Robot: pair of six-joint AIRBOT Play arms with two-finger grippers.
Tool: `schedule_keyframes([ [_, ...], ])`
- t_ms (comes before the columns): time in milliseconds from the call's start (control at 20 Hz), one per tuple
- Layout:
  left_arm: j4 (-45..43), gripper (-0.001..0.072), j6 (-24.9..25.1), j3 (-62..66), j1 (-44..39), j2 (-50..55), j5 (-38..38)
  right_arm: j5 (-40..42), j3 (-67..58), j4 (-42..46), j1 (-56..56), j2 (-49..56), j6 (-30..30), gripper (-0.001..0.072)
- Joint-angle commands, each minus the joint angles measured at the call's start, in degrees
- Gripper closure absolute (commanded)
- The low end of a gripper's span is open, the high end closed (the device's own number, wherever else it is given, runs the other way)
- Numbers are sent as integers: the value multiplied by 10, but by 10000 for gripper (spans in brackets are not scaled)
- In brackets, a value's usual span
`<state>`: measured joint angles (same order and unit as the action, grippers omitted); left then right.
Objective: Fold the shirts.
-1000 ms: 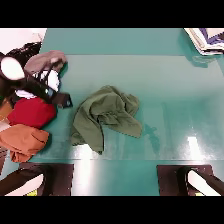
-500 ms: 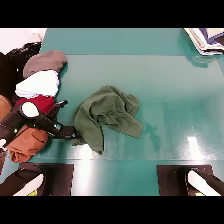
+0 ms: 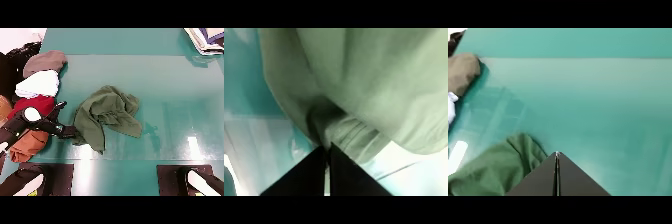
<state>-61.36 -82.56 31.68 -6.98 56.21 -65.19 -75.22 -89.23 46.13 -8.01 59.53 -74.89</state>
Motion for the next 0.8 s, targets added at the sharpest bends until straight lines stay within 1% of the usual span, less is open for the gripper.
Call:
schedule_keyframes([
  [0, -122, 684, -19, 65, 0, 0, -14, -29, 10, 61, 13, 0, 0, 693],
  [50, -179, 684, -31, 108, 0, 0, -29, -36, 26, 82, 26, 0, -1, 693],
  [150, -256, 684, -37, 194, 0, 0, -44, -36, 87, 111, 64, 0, -1, 693],
  [200, -268, 684, -36, 232, 0, 0, -43, -18, 132, 110, 87, 0, -1, 693],
  [250, -268, 683, -36, 260, 0, 0, -39, 7, 177, 110, 108, 0, -1, 662],
  [300, -267, 683, -36, 281, 0, 0, -33, 42, 225, 109, 133, 4, -1, 438],
  [350, -267, 683, -36, 293, 0, 0, -27, 72, 262, 109, 152, 15, 0, 233],
  [400, -267, 683, -36, 297, 0, 0, -23, 88, 291, 106, 170, 37, -1, 205],
  [500, -267, 683, -36, 296, 0, 0, -23, 98, 316, 104, 201, 98, -1, 206],
  [600, -266, 683, -36, 296, 0, 0, -23, 108, 310, 104, 227, 167, -1, 207],
  [750, -265, 683, -37, 296, 0, 0, -24, 126, 264, 104, 256, 260, -1, 207],
])
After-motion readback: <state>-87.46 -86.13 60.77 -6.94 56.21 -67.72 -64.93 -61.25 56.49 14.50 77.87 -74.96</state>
